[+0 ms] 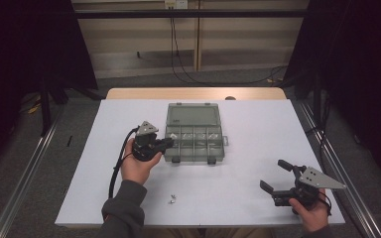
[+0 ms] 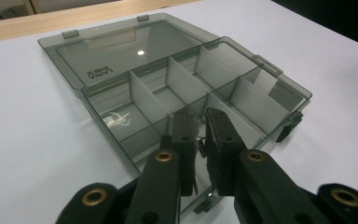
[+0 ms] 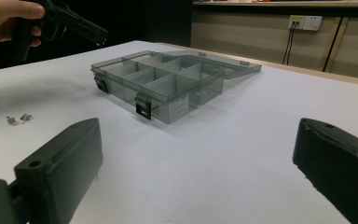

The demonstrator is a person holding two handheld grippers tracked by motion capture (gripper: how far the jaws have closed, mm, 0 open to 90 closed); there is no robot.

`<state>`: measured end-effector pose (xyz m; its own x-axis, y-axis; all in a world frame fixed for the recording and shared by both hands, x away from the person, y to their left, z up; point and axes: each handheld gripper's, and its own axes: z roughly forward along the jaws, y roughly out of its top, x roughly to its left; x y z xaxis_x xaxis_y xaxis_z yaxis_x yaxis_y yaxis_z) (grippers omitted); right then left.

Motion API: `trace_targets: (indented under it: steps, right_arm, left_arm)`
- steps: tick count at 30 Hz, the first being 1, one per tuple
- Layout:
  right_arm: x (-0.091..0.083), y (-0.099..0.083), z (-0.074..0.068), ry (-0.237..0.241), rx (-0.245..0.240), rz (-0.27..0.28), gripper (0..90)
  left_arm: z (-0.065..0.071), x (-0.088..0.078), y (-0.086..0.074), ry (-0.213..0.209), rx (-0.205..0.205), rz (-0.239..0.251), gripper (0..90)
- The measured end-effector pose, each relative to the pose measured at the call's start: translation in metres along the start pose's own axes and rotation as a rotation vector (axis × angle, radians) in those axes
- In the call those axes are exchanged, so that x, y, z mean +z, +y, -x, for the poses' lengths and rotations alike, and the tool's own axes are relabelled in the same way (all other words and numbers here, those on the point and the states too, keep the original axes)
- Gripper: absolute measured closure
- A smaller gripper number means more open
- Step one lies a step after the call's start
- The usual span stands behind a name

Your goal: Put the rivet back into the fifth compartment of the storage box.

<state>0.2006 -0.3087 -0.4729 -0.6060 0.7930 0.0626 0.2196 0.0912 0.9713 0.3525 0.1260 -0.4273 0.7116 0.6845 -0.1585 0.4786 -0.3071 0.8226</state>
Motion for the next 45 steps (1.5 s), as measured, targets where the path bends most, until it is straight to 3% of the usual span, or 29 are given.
trace_targets:
  steps: [21, 31, 45]
  right_arm:
    - [0.000, 0.000, 0.000, 0.003, 0.003, -0.002, 1.3]
    - [0.000, 0.000, 0.000, 0.008, 0.005, -0.001, 1.4]
    - [0.000, 0.000, -0.001, 0.013, 0.002, -0.006, 1.5]
  left_arm:
    - [-0.007, 0.020, 0.001, 0.042, -0.019, -0.018, 82.9]
    - [-0.005, 0.020, 0.000, 0.050, -0.001, -0.032, 80.9]
    - [-0.004, 0.007, -0.007, 0.016, -0.004, 0.006, 70.2]
